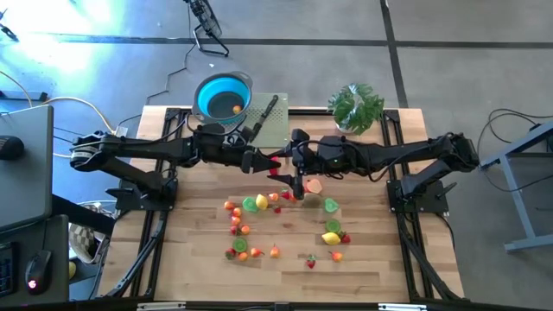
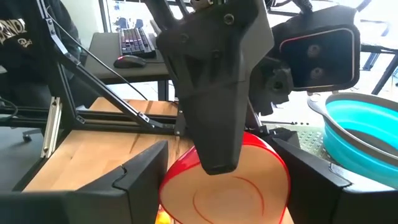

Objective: Pick & Place Fruit
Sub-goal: Put the half apple into the strainer bowl on the shelf

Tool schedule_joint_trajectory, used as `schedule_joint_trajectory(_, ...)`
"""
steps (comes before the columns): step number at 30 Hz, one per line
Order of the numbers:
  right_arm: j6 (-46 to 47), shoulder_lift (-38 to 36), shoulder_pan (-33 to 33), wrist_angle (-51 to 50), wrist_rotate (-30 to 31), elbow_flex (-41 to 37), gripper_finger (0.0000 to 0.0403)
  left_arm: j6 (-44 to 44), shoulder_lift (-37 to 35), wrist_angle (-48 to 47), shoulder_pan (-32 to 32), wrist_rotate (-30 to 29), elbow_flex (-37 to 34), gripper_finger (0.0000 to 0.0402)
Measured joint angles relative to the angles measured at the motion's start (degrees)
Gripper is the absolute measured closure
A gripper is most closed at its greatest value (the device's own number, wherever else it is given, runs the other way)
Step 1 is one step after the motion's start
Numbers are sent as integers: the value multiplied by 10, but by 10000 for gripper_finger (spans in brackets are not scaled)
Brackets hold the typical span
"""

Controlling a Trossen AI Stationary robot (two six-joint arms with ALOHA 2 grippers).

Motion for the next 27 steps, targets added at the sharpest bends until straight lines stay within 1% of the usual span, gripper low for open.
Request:
schedule_joint_trajectory(3, 0, 0, 0, 0, 1, 0, 142, 0, 0, -2, 0, 2, 0, 141)
schedule_joint_trajectory(6, 0, 0, 0, 0, 1, 0, 139, 0, 0, -2, 0, 2, 0, 130)
schedule_joint_trajectory(10, 0, 0, 0, 0, 1, 0, 148, -1, 0, -2, 0, 6, 0, 117)
schedule_joint_trajectory(13, 0, 0, 0, 0, 1, 0, 147, -1, 0, -2, 0, 7, 0, 126)
schedule_joint_trajectory(17, 1, 0, 0, 0, 2, 0, 136, -6, 0, -2, 0, 7, 0, 140)
schedule_joint_trajectory(21, 2, 0, 0, 0, 1, 0, 148, -9, 0, -2, 0, 10, 0, 136)
schedule_joint_trajectory(24, 2, 0, 0, 0, 1, 0, 148, -9, 0, -2, 0, 10, 0, 133)
schedule_joint_trajectory(27, 2, 0, 0, 0, 3, 0, 134, -12, 0, -2, 0, 10, 0, 135)
